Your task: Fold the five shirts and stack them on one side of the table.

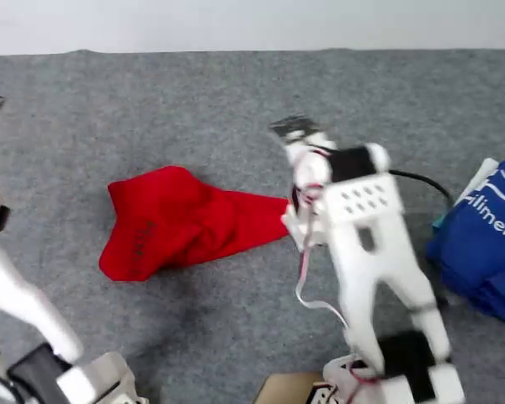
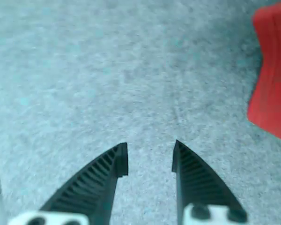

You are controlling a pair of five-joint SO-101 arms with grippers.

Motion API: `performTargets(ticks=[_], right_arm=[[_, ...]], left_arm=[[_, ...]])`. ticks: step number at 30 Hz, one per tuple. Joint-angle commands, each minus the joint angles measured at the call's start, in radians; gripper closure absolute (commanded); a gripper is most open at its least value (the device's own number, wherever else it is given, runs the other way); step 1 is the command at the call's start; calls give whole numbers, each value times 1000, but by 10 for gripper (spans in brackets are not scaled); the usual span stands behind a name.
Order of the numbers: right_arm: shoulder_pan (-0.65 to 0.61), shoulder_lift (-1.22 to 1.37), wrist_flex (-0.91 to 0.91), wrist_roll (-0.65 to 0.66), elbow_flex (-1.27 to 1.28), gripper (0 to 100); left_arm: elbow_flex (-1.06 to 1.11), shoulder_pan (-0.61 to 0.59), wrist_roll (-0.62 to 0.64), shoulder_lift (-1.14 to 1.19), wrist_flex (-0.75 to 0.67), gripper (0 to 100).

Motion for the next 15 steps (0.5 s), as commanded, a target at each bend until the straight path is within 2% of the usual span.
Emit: performTargets(ticks=[1, 7, 13, 15], right_arm=[[-71, 134, 33, 129, -155, 923], [-113, 354, 33, 273, -324, 905], [-113, 527, 31, 384, -437, 760], [-113, 582, 31, 410, -474, 749]], left_arm=[[59, -5, 21, -87, 23, 837], [223, -5, 21, -141, 15, 837], [255, -3, 23, -147, 14, 837], [257, -2, 25, -146, 2, 837]])
